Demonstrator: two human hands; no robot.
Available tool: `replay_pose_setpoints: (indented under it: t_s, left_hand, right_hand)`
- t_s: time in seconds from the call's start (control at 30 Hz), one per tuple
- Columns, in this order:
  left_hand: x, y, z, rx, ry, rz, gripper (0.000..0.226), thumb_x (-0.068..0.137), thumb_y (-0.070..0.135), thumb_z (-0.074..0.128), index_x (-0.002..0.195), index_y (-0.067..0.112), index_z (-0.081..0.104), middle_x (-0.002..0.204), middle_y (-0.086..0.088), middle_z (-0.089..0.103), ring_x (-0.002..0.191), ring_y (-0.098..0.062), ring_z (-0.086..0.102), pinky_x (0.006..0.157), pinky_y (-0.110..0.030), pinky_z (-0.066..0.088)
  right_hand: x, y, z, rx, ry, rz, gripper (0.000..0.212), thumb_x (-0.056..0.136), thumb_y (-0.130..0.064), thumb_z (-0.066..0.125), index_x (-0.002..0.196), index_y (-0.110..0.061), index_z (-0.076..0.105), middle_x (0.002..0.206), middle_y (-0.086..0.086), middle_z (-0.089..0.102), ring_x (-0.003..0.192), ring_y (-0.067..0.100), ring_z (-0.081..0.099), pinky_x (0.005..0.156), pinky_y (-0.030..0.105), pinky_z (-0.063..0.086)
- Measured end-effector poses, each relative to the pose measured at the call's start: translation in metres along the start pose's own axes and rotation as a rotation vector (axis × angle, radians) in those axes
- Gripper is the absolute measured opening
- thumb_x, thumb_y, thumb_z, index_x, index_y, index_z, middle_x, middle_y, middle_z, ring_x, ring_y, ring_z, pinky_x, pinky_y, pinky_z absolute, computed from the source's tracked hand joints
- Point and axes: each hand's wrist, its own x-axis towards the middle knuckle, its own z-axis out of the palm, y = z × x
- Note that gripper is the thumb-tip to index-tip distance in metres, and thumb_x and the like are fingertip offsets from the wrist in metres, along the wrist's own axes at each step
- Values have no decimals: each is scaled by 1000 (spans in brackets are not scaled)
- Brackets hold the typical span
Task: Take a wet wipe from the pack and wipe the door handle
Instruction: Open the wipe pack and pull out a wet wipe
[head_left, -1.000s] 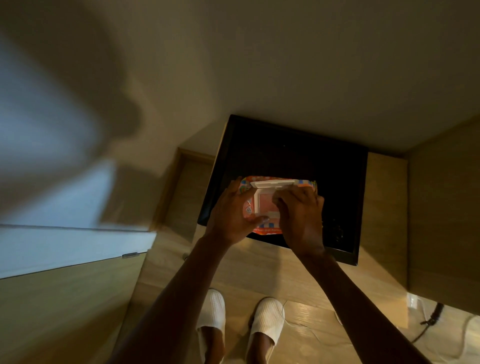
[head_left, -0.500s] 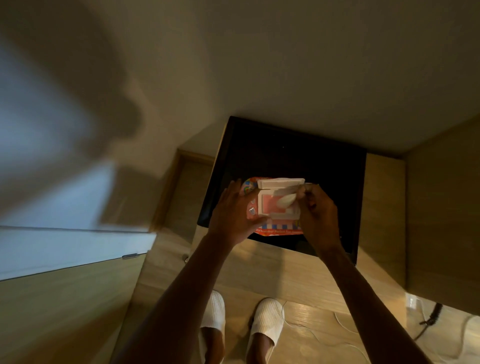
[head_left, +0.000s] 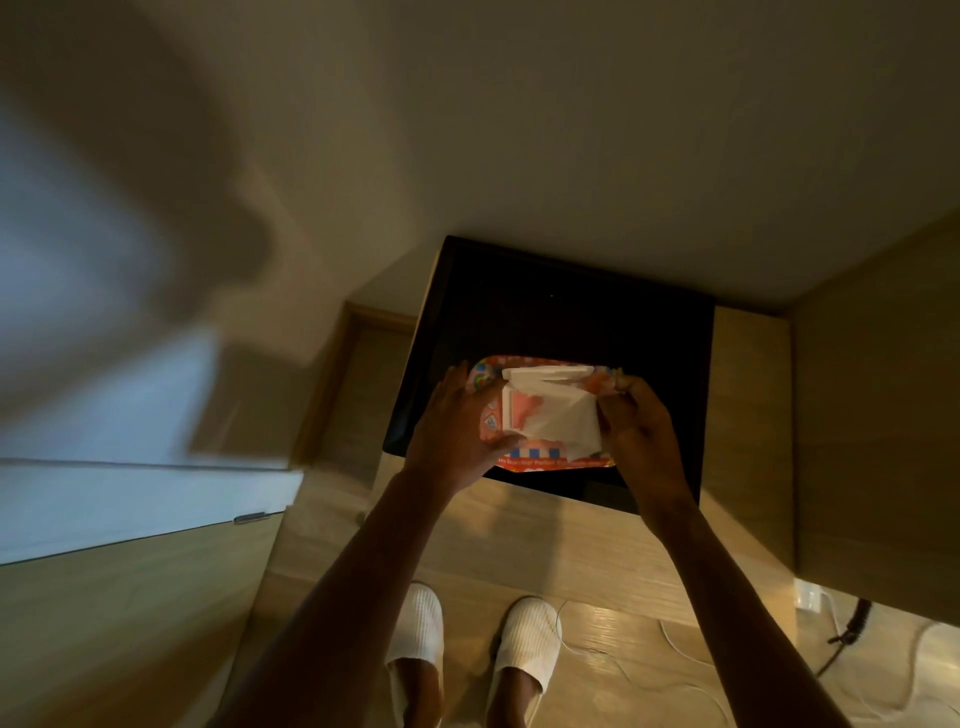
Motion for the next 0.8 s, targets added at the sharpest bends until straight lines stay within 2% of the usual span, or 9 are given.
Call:
replay_pose_setpoints:
  t_s: [0.1,0.2,0.33,0.43,0.5,0.57,0.67,0.73,0.8]
  left_hand:
    - [0,-1,1,-5,-1,2,80,78,57,64,146,33,29,152,-6,25,142,-30,25,107,-51,39]
    - [-1,-1,0,-26,-13,-13,79,80,55,64,146,33,28,153,-6,25,143,-30,24,107,-52,38]
    - [-14,4,-6,-30,19,-10,74,82,47,66,146,33,31,155,-6,21,144,-28,21,109,-49,39]
    - [-31,16,-20,-110,73,-6,69,79,43,70,141,31,43,153,-5,30,141,-25,30,107,-44,42]
    - [-47,31,-38,-291,81,-34,63,76,44,72,134,29,52,139,-2,48,127,-17,50,98,-39,51]
    - [-66,50,-62,-567,19,-100,58,76,41,75,129,24,56,125,-2,63,111,-8,62,90,-31,56]
    - [-99,88,-105,-777,-57,-145,49,80,18,75,126,17,58,107,-4,69,95,-1,65,80,-14,54]
    - [-118,106,-130,-836,-5,-169,32,81,14,73,112,21,65,99,-3,72,85,-3,69,70,-15,54]
    - [-136,119,-154,-906,48,-228,18,82,10,71,100,14,71,87,-4,73,68,-2,71,59,-15,52]
  right_hand:
    - [-2,-1,2,-34,-26,1,27,94,-20,55,121,-18,52,109,-15,57,88,0,63,62,15,55]
    - [-2,0,3,-90,-33,5,34,89,-8,62,121,-15,55,117,-2,60,95,7,62,65,18,56]
    - [-9,-9,-5,33,33,98,25,90,-8,61,112,-18,58,116,0,60,91,5,61,61,16,53]
    - [-23,-28,-14,142,43,171,29,90,-10,62,118,-12,59,118,8,62,100,18,64,76,31,57]
    - [-37,-49,-21,171,9,209,28,90,-11,62,118,-11,59,117,10,62,100,23,63,84,40,55]
    - [-53,-74,-28,168,-39,231,28,90,-12,62,118,-11,60,117,12,62,101,25,63,87,43,55]
    - [-81,-115,-42,178,-127,254,26,89,-13,63,115,-11,62,117,15,62,102,29,63,85,42,55]
    - [-99,-142,-49,162,-179,250,19,88,-13,64,107,-14,66,114,16,64,99,30,64,79,38,55]
    - [-119,-171,-53,136,-208,245,15,88,-14,65,103,-16,66,110,15,65,95,28,65,76,36,55]
